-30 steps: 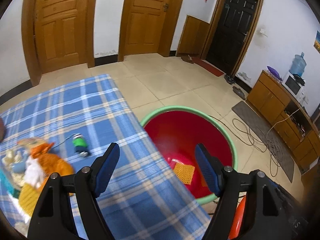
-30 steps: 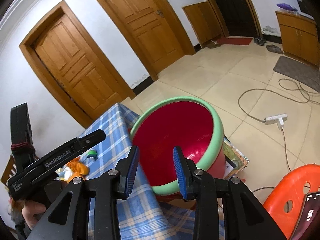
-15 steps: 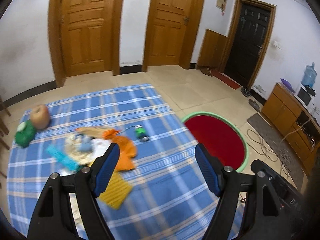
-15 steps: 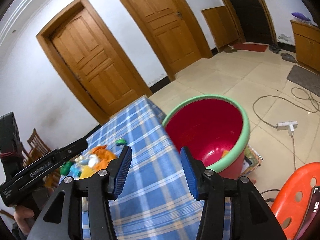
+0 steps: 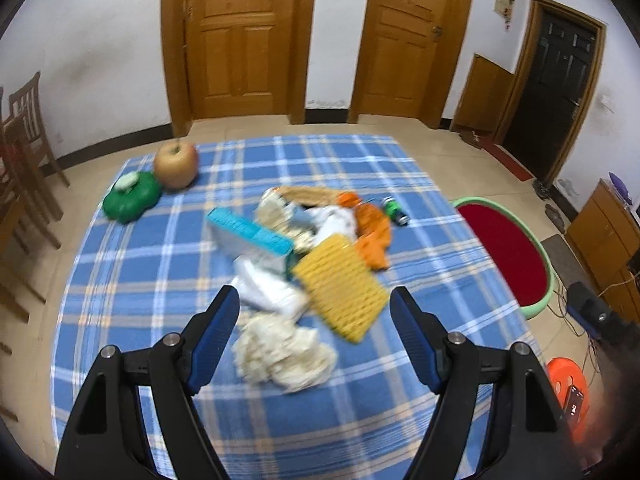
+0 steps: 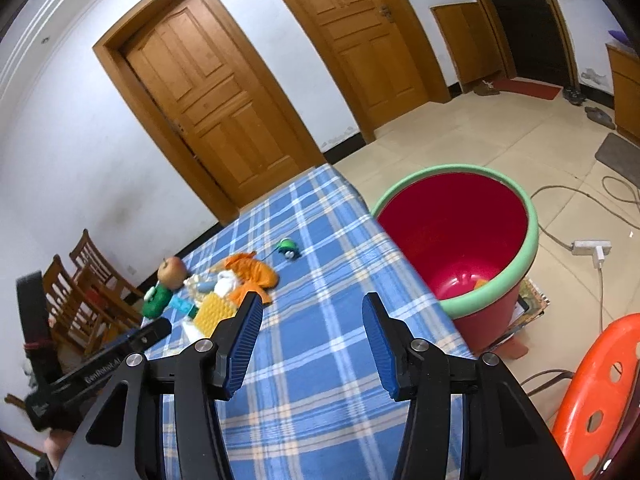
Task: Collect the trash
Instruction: 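Return both tools to the table toward the crumpled paper and second foam net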
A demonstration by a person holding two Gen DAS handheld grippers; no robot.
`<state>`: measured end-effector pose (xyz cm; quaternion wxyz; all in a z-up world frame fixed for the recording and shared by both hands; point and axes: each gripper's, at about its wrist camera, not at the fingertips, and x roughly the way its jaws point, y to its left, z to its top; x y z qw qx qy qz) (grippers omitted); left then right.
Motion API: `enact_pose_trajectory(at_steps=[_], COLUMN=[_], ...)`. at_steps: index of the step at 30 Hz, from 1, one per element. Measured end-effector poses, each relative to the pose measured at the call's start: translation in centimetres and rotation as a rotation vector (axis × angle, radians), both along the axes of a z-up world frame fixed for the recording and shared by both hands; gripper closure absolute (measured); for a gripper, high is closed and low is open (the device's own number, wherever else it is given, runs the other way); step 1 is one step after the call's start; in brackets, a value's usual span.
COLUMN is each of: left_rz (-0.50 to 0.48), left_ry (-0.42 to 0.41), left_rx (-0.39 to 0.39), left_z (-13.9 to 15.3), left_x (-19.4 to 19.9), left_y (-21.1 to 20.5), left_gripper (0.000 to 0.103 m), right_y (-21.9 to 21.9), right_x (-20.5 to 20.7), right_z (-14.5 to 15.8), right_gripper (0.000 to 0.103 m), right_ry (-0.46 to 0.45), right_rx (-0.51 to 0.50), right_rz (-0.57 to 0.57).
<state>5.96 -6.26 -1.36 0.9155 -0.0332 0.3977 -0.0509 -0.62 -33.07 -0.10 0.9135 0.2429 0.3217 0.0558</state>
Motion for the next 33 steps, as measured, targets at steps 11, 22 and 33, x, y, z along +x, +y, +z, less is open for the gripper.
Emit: enact_pose_trajectory(at_steps=[11,22,33], left_rz=[0.050,0.008,0.018], left_ry=[0.093,0.146,0.074], left_rx=[-0.032,-0.188,-0.187], left_z=[-3.6,-6.4,-4.1], left_x=[0.3,0.7,-0.2], left_y=[2.8,3.6,4.8], left_gripper=[0.026,0.053,0.062], right_y=[2.0,3.8,6.3], right_x=[0.0,0.3,2.0], right_z=[-0.5,-1.0,-1.7], right_gripper=[0.047,0.047,0.047], right_ry=[0.034,0.060,0.099], right_rx=[-0.012,-0.047,-0.086], right_rz=[0.033,0.064,0.126])
